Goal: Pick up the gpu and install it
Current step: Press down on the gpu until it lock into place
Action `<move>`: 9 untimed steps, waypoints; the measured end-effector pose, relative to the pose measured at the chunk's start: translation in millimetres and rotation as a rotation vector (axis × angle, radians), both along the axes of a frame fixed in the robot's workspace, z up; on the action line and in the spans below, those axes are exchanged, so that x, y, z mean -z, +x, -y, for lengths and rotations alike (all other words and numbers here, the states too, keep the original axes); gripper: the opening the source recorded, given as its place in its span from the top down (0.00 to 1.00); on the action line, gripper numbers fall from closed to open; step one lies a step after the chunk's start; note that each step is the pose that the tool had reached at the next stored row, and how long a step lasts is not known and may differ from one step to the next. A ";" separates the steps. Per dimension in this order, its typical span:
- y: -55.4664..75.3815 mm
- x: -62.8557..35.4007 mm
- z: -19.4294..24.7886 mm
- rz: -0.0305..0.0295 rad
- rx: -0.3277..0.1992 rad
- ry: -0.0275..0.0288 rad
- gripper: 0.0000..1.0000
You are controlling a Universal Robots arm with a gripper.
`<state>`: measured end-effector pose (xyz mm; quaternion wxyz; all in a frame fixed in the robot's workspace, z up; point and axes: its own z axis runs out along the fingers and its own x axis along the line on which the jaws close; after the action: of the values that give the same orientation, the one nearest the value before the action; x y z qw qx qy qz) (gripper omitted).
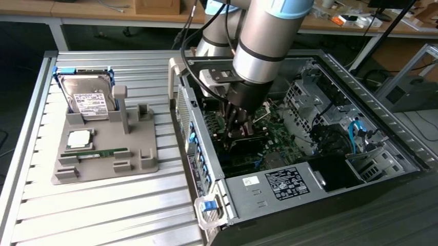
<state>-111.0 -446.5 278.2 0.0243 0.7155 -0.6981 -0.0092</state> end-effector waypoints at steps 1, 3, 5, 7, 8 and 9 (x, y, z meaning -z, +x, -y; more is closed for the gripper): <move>-0.5 0.5 0.0 -0.0001 0.000 -0.0001 0.89; -1.0 1.0 0.0 -0.0002 0.000 -0.0002 0.89; -1.5 1.7 0.0 -0.0001 0.000 -0.0001 0.89; -1.9 2.3 0.0 0.0000 0.000 0.0000 0.89; -2.1 2.4 0.0 0.0000 0.000 -0.0003 0.89; -2.4 2.6 0.0 -0.0001 0.000 -0.0004 0.89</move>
<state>-113.4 -446.5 275.5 0.0244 0.7155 -0.6981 -0.0091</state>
